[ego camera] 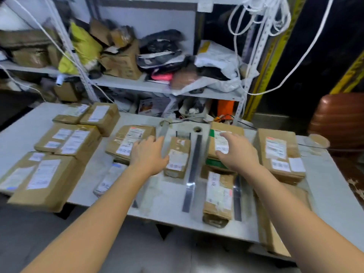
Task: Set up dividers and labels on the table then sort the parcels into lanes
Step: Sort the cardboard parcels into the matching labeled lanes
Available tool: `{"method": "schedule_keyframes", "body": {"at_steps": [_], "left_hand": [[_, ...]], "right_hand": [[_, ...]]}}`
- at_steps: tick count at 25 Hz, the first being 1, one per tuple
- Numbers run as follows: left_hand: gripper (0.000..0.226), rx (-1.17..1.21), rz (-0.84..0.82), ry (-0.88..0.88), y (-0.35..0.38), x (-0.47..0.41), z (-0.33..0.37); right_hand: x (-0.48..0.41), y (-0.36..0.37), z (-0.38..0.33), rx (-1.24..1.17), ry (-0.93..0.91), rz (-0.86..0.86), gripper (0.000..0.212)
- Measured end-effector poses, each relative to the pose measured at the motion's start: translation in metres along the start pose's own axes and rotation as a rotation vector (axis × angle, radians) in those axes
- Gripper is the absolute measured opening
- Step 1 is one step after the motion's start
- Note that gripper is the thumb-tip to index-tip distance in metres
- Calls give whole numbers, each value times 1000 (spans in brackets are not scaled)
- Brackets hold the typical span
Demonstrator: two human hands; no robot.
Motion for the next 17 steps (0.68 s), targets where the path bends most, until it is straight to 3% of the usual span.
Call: {"method": "schedule_keyframes", "body": {"at_steps": [8,17], "left_hand": [[65,41,13,-109,2,-26,-220],[65,-33,-71,-300,18,-48,-359]], "right_hand": [[-70,81,-184,9,-89,-86,63],[-165,166,-307,-114,-245,-194,66]]}}
Point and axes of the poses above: each hand's wrist, its own x-axis away from the middle knuckle, its own y-axis out of the palm, z = x × y, the point moved 8 cm from there along -x, towards the middle knuckle, and after that the axes turned 2 degrees about -x, right-handed, at the moved point
